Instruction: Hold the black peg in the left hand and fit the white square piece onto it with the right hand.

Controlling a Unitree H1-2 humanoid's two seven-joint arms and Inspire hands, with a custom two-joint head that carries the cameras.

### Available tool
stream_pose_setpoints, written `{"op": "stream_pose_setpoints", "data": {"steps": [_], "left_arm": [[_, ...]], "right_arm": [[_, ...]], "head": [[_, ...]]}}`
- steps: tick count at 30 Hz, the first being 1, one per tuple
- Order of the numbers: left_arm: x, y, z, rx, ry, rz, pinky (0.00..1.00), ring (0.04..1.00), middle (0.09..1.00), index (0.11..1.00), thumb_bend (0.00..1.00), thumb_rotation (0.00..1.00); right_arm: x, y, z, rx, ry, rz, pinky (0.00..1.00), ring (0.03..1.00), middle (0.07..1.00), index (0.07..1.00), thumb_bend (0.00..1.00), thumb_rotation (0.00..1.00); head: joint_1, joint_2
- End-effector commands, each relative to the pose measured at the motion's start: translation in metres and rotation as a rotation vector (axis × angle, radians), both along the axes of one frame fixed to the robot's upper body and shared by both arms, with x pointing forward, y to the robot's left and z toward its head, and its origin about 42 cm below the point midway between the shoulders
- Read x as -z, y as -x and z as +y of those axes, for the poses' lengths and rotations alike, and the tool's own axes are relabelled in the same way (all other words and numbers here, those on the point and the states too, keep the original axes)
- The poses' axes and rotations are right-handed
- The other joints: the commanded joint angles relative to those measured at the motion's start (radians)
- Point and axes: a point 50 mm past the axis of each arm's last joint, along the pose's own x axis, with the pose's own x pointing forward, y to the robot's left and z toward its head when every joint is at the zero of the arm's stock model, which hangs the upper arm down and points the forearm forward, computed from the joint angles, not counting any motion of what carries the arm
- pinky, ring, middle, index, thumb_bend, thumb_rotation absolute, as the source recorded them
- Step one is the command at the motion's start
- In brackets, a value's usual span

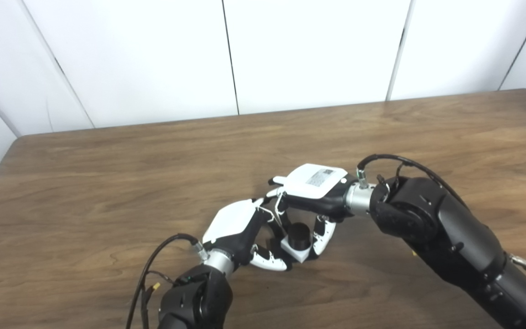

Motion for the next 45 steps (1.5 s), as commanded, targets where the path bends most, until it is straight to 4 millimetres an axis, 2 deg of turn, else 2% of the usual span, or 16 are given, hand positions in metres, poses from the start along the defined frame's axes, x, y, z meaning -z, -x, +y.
{"op": "stream_pose_setpoints", "data": {"steps": [1, 2, 3, 6, 19, 20, 21, 23, 27, 38, 45], "left_arm": [[0.018, 0.000, 0.007, -0.025, -0.076, 0.064, 1.00, 1.000, 0.974, 0.488, 0.52, 0.06], [0.018, 0.001, 0.007, -0.025, -0.076, 0.064, 1.00, 1.000, 0.974, 0.489, 0.52, 0.06], [0.018, 0.001, 0.007, -0.024, -0.073, 0.064, 1.00, 1.000, 0.973, 0.489, 0.52, 0.07], [0.018, 0.001, 0.007, -0.026, -0.065, 0.066, 1.00, 1.000, 0.972, 0.490, 0.52, 0.07], [0.012, 0.005, 0.007, -0.016, -0.084, 0.054, 1.00, 1.000, 0.969, 0.489, 0.52, 0.08], [0.011, 0.006, 0.006, -0.019, -0.082, 0.054, 1.00, 1.000, 0.970, 0.529, 0.72, 0.15], [0.010, 0.006, 0.006, -0.022, -0.081, 0.055, 1.00, 1.000, 0.973, 0.553, 0.84, 0.18], [0.009, 0.007, 0.006, -0.026, -0.079, 0.057, 1.00, 1.000, 0.978, 0.539, 0.91, 0.21], [0.004, 0.009, 0.006, -0.036, -0.078, 0.067, 1.00, 1.000, 0.997, 0.480, 0.95, 0.22], [-0.011, 0.015, 0.003, -0.049, -0.089, 0.062, 1.00, 1.000, 1.000, 0.515, 0.99, 0.25], [-0.017, 0.015, 0.007, -0.050, -0.088, 0.029, 1.00, 1.000, 1.000, 0.574, 0.99, 0.26]], "right_arm": [[-0.010, -0.011, -0.007, 0.034, 0.014, -0.057, 0.89, 1.000, 0.903, 0.553, 0.70, 0.13], [-0.009, -0.011, -0.007, 0.039, 0.019, -0.055, 0.89, 1.000, 0.905, 0.593, 0.79, 0.14], [-0.008, -0.012, -0.008, 0.044, 0.023, -0.053, 0.88, 1.000, 0.905, 0.615, 0.84, 0.15], [-0.007, -0.015, -0.011, 0.054, 0.023, -0.050, 0.87, 1.000, 0.900, 0.642, 0.92, 0.18], [-0.009, -0.018, -0.016, 0.074, -0.009, -0.033, 0.88, 1.000, 0.896, 0.634, 0.96, 0.22], [-0.009, -0.018, -0.017, 0.075, -0.012, -0.032, 0.88, 1.000, 0.895, 0.633, 0.96, 0.22], [-0.010, -0.018, -0.017, 0.076, -0.013, -0.031, 0.88, 1.000, 0.896, 0.632, 0.96, 0.22], [-0.011, -0.018, -0.017, 0.077, -0.015, -0.031, 0.88, 1.000, 0.897, 0.630, 0.96, 0.22], [-0.014, -0.019, -0.018, 0.078, -0.021, -0.031, 0.88, 1.000, 0.897, 0.625, 0.96, 0.21], [-0.018, -0.021, -0.022, 0.094, -0.038, -0.021, 0.90, 1.000, 0.902, 0.620, 0.95, 0.22], [-0.025, -0.022, -0.026, 0.106, -0.052, -0.030, 0.90, 1.000, 0.899, 0.617, 0.98, 0.22]], "head": [[-0.001, 0.001], [-0.001, 0.001], [0.000, 0.001], [0.001, 0.002], [0.005, 0.005], [0.005, 0.005], [0.005, 0.005], [0.004, 0.005], [0.006, 0.004], [0.011, 0.000], [0.015, -0.004]]}}
